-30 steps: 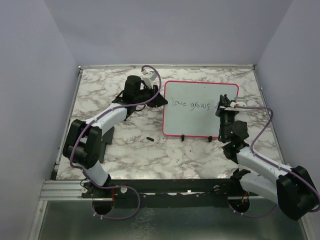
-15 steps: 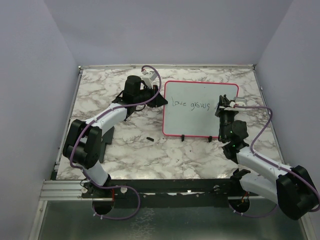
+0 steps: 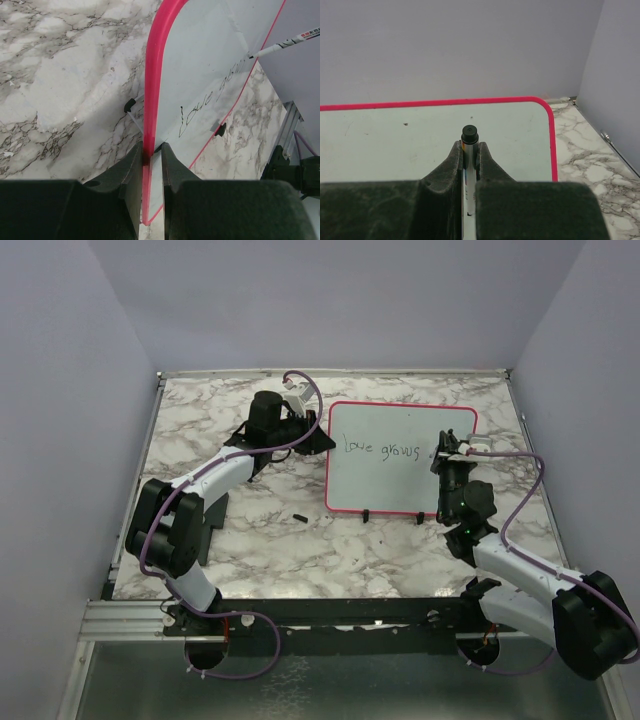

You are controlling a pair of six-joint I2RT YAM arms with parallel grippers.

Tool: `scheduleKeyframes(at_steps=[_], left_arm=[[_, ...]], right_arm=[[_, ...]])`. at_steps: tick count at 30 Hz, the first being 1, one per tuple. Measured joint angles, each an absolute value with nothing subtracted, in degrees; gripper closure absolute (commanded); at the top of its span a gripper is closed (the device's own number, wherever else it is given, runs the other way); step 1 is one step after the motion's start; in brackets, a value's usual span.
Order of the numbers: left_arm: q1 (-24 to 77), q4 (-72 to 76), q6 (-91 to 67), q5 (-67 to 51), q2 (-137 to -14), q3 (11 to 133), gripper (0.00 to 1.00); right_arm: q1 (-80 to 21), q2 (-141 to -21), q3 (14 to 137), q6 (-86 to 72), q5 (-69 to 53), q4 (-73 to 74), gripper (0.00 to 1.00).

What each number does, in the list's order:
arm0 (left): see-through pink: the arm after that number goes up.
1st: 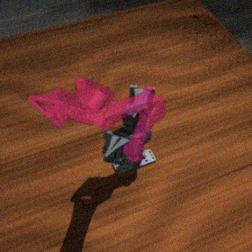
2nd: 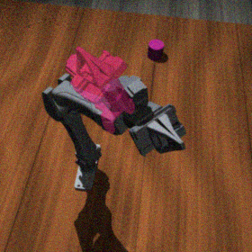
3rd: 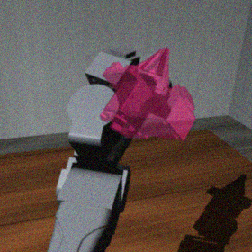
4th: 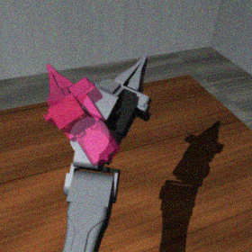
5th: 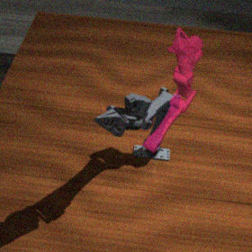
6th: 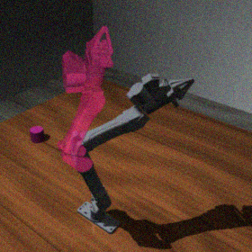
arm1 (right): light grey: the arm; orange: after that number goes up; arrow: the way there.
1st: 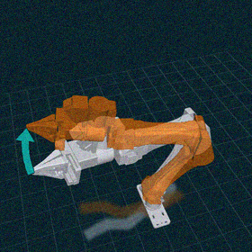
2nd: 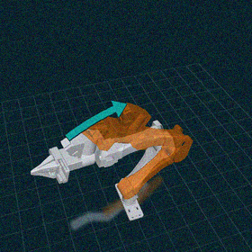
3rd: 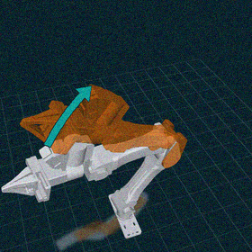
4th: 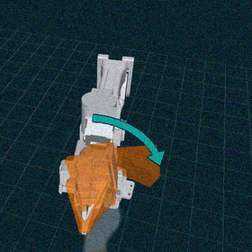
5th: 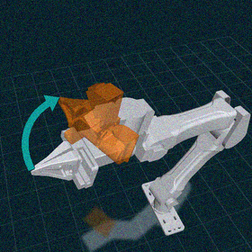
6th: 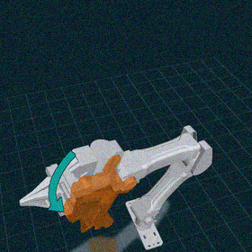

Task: Write a sentence on the whiteboard

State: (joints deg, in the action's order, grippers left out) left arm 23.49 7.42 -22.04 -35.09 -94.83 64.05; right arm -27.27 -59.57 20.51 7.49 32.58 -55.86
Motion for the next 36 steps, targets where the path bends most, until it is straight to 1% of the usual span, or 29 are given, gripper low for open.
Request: scheduleKeyframes(at_steps=[15,36], left_arm=[[23.5,7.4,-22.0,-35.1,-94.8,64.1,0.96],[23.5,7.2,-22.0,-35.1,-94.8,64.1,0.97]], right_arm=[[-27.3,-60.4,20.6,8.7,33.3,-57.0,0.99],[-27.3,-63.2,24.6,11.6,33.4,-58.6,0.99]])
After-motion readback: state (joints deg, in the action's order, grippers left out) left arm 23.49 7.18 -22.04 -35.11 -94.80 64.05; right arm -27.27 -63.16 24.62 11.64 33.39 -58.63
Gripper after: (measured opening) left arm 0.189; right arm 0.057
